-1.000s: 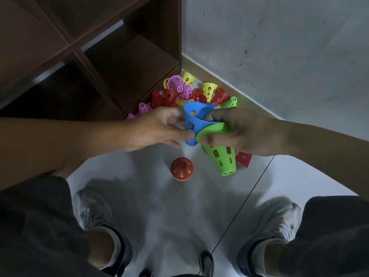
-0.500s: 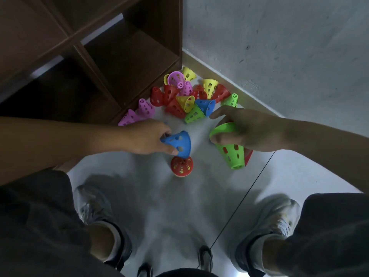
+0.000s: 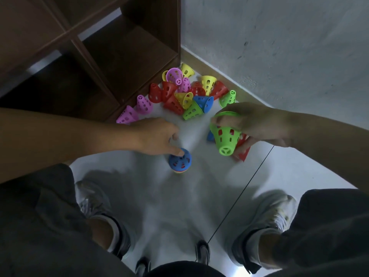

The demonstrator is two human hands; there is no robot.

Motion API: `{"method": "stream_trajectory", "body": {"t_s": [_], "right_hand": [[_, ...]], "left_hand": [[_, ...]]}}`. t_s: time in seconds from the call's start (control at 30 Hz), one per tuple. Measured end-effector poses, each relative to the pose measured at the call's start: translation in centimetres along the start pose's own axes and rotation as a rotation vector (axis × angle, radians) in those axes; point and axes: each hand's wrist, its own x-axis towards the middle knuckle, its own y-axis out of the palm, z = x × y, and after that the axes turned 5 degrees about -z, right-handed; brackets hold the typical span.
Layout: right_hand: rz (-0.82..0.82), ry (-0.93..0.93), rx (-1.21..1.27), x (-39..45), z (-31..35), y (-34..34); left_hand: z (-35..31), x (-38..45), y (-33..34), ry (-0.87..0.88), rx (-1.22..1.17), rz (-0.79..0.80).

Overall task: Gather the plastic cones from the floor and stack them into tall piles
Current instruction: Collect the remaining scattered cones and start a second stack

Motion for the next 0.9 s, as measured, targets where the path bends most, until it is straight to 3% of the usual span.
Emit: {"method": "stream_trajectory", "body": {"t_s": [0.37, 0.7, 0.9], "right_hand": [[-0.193, 0.29, 0.591, 0.3, 1.0, 0.6], [-0.153, 0.372, 0.861, -0.1, 2.3, 2.0], [-0.187, 0.36, 0.903, -0.5, 2.8, 2.3]], "left_hand": [[-4.7, -0.9, -3.5, 0.178, -0.577, -0.24], [-5.8, -1.4, -3.6, 0.291, -0.556, -0.388], [-5.6, -1.0, -3.1, 0.21, -0.615, -0.519]]}}
